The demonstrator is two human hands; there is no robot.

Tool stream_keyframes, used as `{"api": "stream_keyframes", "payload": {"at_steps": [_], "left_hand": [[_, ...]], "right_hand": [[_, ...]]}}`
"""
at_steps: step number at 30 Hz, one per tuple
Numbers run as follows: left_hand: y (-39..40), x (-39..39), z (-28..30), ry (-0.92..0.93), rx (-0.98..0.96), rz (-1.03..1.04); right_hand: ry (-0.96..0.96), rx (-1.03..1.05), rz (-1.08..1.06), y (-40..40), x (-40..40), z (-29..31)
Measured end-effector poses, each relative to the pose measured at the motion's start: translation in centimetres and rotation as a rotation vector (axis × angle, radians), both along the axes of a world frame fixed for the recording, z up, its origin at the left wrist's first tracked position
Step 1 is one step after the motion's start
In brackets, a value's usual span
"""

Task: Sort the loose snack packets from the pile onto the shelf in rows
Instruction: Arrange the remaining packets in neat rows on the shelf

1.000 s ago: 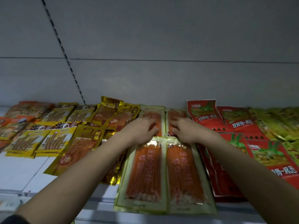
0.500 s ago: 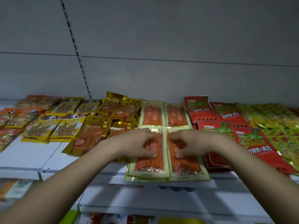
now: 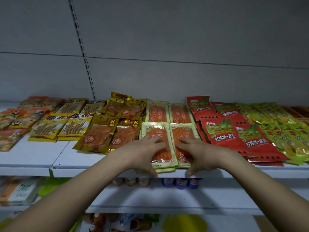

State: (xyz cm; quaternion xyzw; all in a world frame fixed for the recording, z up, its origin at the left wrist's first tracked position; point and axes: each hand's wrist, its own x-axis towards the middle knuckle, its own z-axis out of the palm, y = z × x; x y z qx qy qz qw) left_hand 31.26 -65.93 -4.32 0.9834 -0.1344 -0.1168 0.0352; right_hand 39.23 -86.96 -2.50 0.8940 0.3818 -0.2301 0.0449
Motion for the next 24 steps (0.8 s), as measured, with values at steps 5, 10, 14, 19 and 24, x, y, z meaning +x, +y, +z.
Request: {"api": "stream_keyframes", "payload": {"at_steps": [5,10,14,19,24], "left_hand": [[0.9,0.1,-0.8,-0.059,-0.030,-0.011],[0.4,-0.1,-0.5,-0.077,0.034,-0.021],[-0.8,0.3,1.0,-0.119,-0.014,0.003],[-3.1,3.5,3.5,-0.142,-0.148,0.067],[-7.0,9.9,4.3,-0.226,-0.301,0.137]], "right_hand": [[-0.055,0.061,-0.007,-0.5,-0.3,-0.8],[-0.061,0.099,-0.014,-0.6,-0.7,-1.0],[-0.036,0.168,-0.011,-0.8,-0.7,0.2],[-0.063,0.351,-0.020,-2.7,1.3,3.8],[-0.143,0.518,-0.135,-7.3,8.2,4.4]]}}
